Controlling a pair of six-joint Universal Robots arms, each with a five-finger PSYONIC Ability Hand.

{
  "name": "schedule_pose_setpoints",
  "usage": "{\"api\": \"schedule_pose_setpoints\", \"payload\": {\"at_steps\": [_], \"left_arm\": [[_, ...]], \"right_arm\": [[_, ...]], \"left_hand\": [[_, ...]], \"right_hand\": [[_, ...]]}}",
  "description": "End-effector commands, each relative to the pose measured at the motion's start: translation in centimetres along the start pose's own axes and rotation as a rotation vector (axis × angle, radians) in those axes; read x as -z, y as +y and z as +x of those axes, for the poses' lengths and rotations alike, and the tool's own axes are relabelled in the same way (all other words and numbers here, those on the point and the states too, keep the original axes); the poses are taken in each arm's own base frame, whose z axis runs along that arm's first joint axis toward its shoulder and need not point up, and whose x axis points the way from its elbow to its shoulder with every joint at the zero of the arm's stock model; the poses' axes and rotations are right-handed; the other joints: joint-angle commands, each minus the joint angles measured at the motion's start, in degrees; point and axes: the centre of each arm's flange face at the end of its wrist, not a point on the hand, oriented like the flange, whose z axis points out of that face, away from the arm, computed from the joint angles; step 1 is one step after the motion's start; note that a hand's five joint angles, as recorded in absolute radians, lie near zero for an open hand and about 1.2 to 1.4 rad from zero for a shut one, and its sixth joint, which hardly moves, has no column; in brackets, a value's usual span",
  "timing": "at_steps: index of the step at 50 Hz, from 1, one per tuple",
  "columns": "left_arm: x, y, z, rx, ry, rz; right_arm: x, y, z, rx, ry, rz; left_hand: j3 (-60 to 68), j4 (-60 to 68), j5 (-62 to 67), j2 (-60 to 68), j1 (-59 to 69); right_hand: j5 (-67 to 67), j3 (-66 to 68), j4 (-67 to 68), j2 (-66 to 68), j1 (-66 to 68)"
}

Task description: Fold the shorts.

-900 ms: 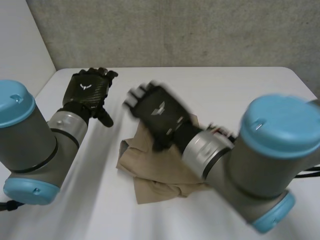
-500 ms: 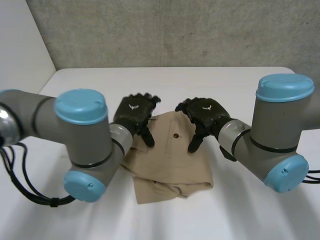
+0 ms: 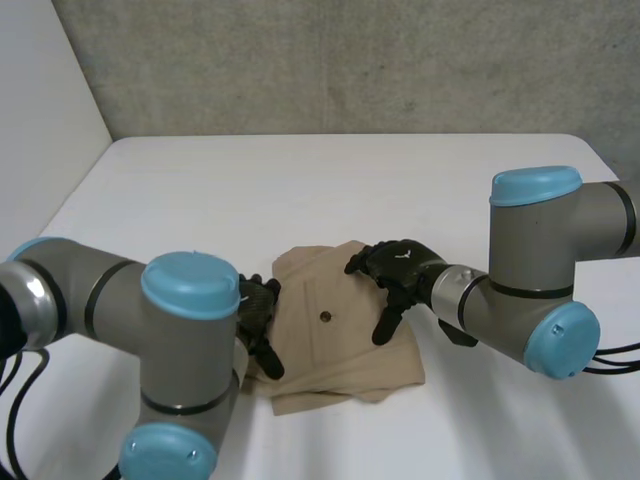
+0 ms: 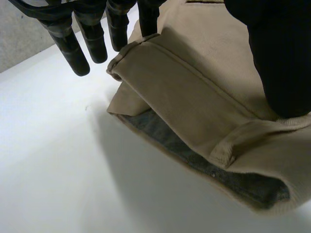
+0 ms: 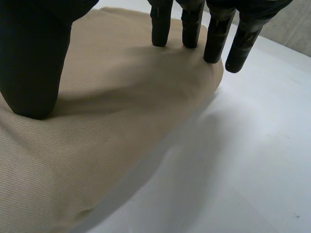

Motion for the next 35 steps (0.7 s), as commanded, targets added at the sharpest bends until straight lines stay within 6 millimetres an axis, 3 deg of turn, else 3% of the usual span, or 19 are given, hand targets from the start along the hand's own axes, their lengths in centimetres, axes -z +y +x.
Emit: {"api": "schedule_pose_setpoints", "payload": {"at_steps": [1,5,8,10,13,14,15,17,18,22,28,35], "left_arm": [[0.8,-0.1,0.2,-0.002,0.007,0.023],[0.8,-0.3,0.1,0.000,0.006,0.026],[1.4,-1.8,-0.3,0.015,0.002,0.071],[1.9,-3.2,-0.6,0.032,0.003,0.118],[3.3,-7.0,-1.4,0.075,-0.004,0.242],[3.8,-8.1,-1.8,0.088,-0.010,0.279],[4.5,-10.5,-2.9,0.116,-0.029,0.350],[5.0,-12.6,-4.4,0.141,-0.055,0.408],[5.4,-14.6,-6.2,0.164,-0.083,0.464],[6.2,-17.7,-10.8,0.189,-0.116,0.495],[6.6,-18.5,-14.9,0.237,-0.107,0.397],[7.1,-18.4,-15.8,0.291,-0.083,0.376]], "right_arm": [[-0.4,0.6,-0.2,0.021,0.001,-0.015],[-0.1,0.3,-0.2,0.062,0.009,-0.011],[0.7,-1.3,0.0,0.078,0.024,0.038],[2.1,-3.9,0.6,0.069,0.065,0.127],[3.7,-6.7,1.7,0.007,0.145,0.248],[5.0,-8.6,2.9,-0.047,0.223,0.336],[5.8,-9.5,3.6,-0.077,0.264,0.379],[7.5,-11.2,5.0,-0.127,0.343,0.459],[9.2,-12.4,6.0,-0.163,0.405,0.510],[12.6,-13.9,8.2,-0.163,0.553,0.548],[15.4,-14.5,10.4,-0.117,0.664,0.514],[15.9,-14.5,10.6,-0.101,0.677,0.475]], "left_hand": [[-0.3,0.0,-1.0,0.3,1.1],[-0.3,0.0,-1.0,0.3,1.1],[-0.1,0.2,-0.8,0.5,1.3],[-0.1,0.2,-0.8,0.5,1.3],[-0.3,0.0,-1.0,0.3,1.1],[-0.3,0.0,-1.0,0.3,1.1],[-0.3,0.0,-1.0,0.3,1.1],[-0.1,0.2,-0.8,0.5,1.3],[0.2,0.5,-0.5,0.8,1.6],[1.4,1.7,0.7,2.0,2.8],[-0.1,0.2,-0.8,0.5,1.3],[-1.1,-0.8,-1.8,-0.6,0.3]], "right_hand": [[-4.0,-1.9,-3.3,-2.9,-1.0],[-4.0,-1.9,-3.3,-2.9,-1.0],[-4.0,-1.9,-3.3,-2.9,-1.0],[-4.0,-1.9,-3.3,-2.9,-1.0],[-4.0,-1.9,-3.3,-2.9,-1.0],[-4.0,-1.9,-3.3,-2.9,-1.0],[-4.0,-1.9,-3.3,-2.9,-1.0],[-4.0,-1.9,-3.3,-2.9,-1.0],[-4.0,-1.9,-3.3,-2.9,-1.0],[-4.0,-1.9,-3.3,-2.9,-1.0],[-4.0,-1.9,-3.3,-2.9,-1.0],[-4.0,-1.9,-3.3,-2.9,-1.0]]}}
